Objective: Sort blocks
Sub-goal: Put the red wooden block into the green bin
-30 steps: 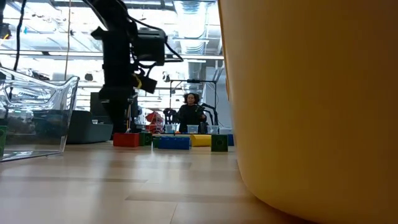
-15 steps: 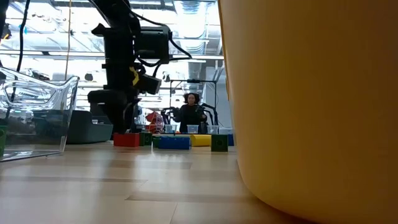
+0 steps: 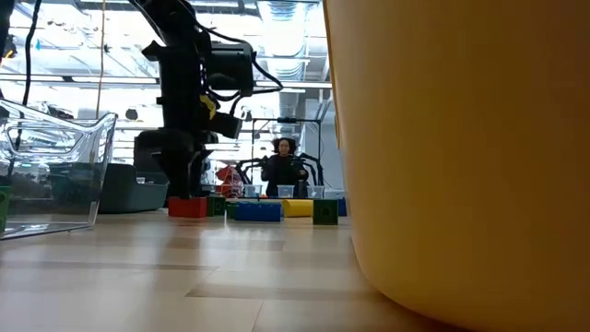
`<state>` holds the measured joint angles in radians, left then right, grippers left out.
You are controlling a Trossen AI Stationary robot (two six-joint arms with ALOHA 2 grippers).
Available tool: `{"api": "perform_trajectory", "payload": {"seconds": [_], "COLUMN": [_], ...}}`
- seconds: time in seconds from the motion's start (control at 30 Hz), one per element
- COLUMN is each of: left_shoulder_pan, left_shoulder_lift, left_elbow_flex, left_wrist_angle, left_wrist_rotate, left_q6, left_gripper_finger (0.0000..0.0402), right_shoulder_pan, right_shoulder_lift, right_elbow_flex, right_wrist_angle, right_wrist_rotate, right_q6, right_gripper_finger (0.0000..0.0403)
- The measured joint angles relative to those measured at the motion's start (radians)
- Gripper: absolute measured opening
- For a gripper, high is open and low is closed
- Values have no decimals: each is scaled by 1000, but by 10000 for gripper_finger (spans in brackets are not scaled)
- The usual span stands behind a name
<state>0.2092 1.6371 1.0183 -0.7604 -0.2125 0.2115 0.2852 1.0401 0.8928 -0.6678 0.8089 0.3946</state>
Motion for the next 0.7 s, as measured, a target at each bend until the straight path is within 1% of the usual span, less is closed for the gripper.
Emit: {"api": "perform_trajectory", "payload": {"seconds": [0.2, 0.33, 0.5, 0.6, 0.7], "left_shoulder_pan": [-5, -8, -9, -12, -14], "left_shoulder_lift": [0, 0, 0, 4, 35], "left_elbow_flex": [0, -23, -28, -32, -36], "left_wrist_angle": [-2, 53, 55, 57, 49], "left_wrist_rotate": [-2, -2, 3, 6, 5], "left_q6": [0, 1, -8, -10, -16], "left_gripper_finger": [183, 183, 182, 173, 159], "right_shoulder_pan": [0, 0, 0, 0, 5], "right_shoulder_lift": [0, 0, 0, 0, 0], "right_elbow_flex": [0, 0, 0, 0, 0], "right_wrist_angle": [1, 4, 4, 14, 14], "right_wrist_rotate": [0, 0, 0, 0, 0], "right_q6": [0, -1, -4, -4, -4], "right_gripper_finger": [152, 152, 152, 152, 152]}}
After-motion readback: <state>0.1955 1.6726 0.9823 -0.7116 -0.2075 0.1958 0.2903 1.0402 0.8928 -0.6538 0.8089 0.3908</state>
